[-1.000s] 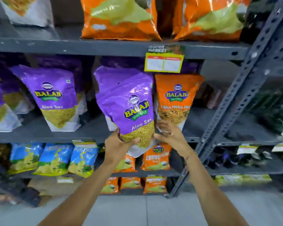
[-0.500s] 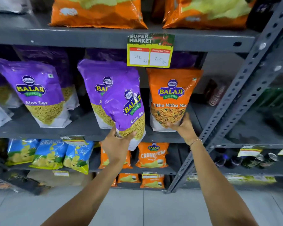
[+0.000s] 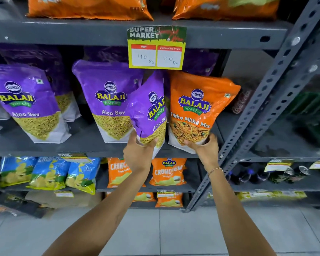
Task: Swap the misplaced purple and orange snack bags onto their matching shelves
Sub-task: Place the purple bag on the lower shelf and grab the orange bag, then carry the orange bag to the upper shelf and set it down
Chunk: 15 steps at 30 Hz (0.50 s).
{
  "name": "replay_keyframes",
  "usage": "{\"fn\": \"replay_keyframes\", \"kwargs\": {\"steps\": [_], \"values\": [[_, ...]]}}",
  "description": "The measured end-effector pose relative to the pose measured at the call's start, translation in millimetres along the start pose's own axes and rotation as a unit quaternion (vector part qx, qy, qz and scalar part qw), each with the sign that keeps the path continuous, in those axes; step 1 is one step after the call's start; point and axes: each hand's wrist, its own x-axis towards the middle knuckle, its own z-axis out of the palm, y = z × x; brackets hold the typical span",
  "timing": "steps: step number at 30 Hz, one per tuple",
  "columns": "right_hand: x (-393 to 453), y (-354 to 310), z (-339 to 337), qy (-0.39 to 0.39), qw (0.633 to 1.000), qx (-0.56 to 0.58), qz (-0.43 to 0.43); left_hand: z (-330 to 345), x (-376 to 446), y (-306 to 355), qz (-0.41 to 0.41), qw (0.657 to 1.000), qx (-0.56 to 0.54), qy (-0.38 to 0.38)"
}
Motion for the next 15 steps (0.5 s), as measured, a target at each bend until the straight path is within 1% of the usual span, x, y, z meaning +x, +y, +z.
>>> {"fn": "replay_keyframes", "kwargs": {"steps": [4, 6, 8, 9, 10, 12, 13, 14, 15], "values": [[-7.2, -1.2, -4.1, 0.003, 1.0, 0.006, 0.009, 11.3, 4.7, 2.6, -0.006, 1.0, -0.004, -0.019], [-13.2, -2.6, -3.1, 0.027, 1.0, 0.006, 0.014, 11.9, 8.4, 4.4, 0.016, 0.997, -0.038, -0.058], [-20.3, -3.7, -0.9, 0.063, 0.998, 0.023, 0.02, 10.4, 10.5, 6.3, 0.044, 0.988, -0.093, -0.114], [-24.2, -4.3, 0.0, 0.078, 0.996, 0.032, 0.022, 9.0, 7.8, 6.8, 0.053, 0.985, -0.096, -0.134], [-28.3, -4.4, 0.2, 0.089, 0.995, 0.043, 0.025, 7.1, 1.5, 7.1, 0.047, 0.986, -0.075, -0.142], [-35.9, -2.4, -2.1, 0.102, 0.992, 0.068, 0.029, 4.4, -19.0, 5.4, 0.001, 0.992, -0.017, -0.123], [-39.9, -1.2, -4.3, 0.106, 0.991, 0.076, 0.031, 2.7, -30.7, 4.1, -0.001, 0.993, -0.005, -0.118], [-44.2, -0.2, -6.9, 0.108, 0.99, 0.082, 0.031, -0.1, -41.0, 2.6, 0.016, 0.991, -0.006, -0.136], [-48.9, 0.6, -9.2, 0.108, 0.99, 0.086, 0.031, -1.9, -47.3, 1.8, 0.036, 0.984, -0.019, -0.173]]}}
